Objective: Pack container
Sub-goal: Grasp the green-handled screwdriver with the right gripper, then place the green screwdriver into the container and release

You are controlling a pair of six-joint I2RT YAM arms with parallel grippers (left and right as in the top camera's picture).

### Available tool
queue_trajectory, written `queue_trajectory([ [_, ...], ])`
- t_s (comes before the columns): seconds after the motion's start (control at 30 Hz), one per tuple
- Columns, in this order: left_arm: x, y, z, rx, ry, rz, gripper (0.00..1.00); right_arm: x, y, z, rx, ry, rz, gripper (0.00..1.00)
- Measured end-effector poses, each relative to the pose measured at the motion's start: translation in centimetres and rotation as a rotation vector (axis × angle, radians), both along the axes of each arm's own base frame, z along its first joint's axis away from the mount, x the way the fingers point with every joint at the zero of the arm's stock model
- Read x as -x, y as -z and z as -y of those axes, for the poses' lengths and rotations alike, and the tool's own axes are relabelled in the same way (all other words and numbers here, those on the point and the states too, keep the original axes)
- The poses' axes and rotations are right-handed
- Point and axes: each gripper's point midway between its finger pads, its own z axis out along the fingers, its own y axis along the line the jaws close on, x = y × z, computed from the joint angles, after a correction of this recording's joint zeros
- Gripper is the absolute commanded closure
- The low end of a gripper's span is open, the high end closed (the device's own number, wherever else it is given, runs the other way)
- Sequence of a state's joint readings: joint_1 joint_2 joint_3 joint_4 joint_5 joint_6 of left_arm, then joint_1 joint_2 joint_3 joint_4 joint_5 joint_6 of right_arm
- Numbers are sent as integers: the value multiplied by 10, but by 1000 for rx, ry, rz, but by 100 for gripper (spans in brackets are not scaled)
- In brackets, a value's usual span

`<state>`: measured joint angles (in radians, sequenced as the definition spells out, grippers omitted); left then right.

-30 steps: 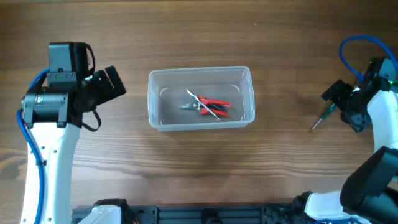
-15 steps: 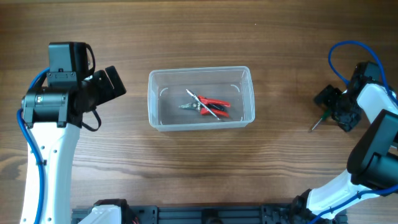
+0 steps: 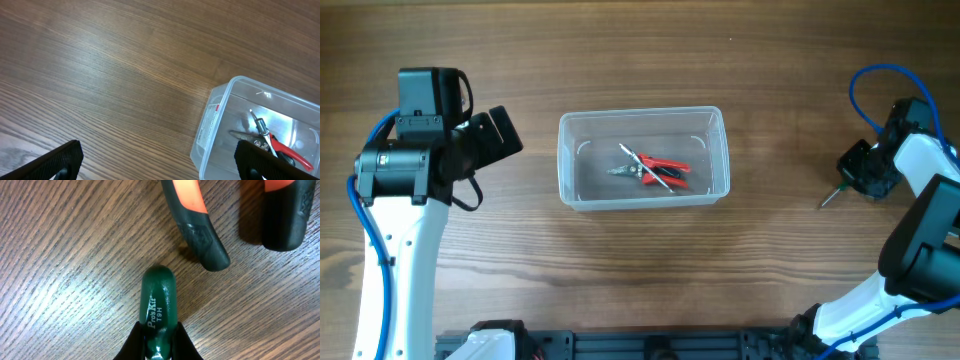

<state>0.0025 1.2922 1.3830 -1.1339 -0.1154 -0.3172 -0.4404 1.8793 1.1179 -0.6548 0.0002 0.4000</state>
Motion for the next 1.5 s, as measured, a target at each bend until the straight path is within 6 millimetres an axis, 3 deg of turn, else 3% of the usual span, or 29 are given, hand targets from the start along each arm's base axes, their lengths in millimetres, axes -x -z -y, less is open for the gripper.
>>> queue_trajectory([
  [0.27,0,0,0,0,0,0,0,1,0,-1,-8,-3,-3,96],
  [0.37,0,0,0,0,0,0,0,9,-3,-17,-82,-22,-32,96],
  [0.43,0,0,0,0,0,0,0,5,-18,-31,-96,-71,-12,96],
  [0.5,0,0,0,0,0,0,0,-22,-59,-46,-54,-180,105,95],
  [0.53,0,0,0,0,0,0,0,-49,-106,-64,1,-296,232,96],
  [0.57,0,0,0,0,0,0,0,-63,-136,-76,37,-368,308,96],
  [0.6,0,0,0,0,0,0,0,-84,-191,-108,93,-504,450,96],
  [0.63,0,0,0,0,0,0,0,-93,-268,-170,146,-727,647,96],
  [0.67,0,0,0,0,0,0,0,-87,-292,-200,171,-853,702,96],
  [0.73,0,0,0,0,0,0,0,-83,-298,-235,210,-1027,722,96],
  [0.8,0,0,0,0,1,0,0,-68,-280,-298,202,-1325,700,96],
  [0.83,0,0,0,0,0,0,0,-57,-261,-334,179,-1508,669,96],
  [0.9,0,0,0,0,0,0,0,-46,-232,-364,167,-1710,613,96],
  [0.97,0,0,0,0,0,0,0,-39,-189,-393,155,-1944,537,96],
  [1.1,0,0,0,0,0,0,0,-31,-120,-416,105,-2171,403,96],
  [1.13,0,0,0,0,-1,0,0,-29,-93,-418,70,-2212,341,96],
  [1.23,0,0,0,0,0,0,0,-23,-45,-416,-3,-2250,226,96],
  [1.33,0,0,0,0,0,0,0,-17,-31,-416,-53,-2263,198,94],
  [1.37,0,0,0,0,-1,0,0,-17,-30,-416,-55,-2261,195,56],
  [1.4,0,0,0,0,0,0,0,-18,-30,-416,-55,-2255,195,39],
  [1.43,0,0,0,0,0,0,0,-18,-30,-416,-56,-2245,195,26],
  [1.5,0,0,0,0,0,0,0,-17,-29,-416,-68,-2206,183,13],
])
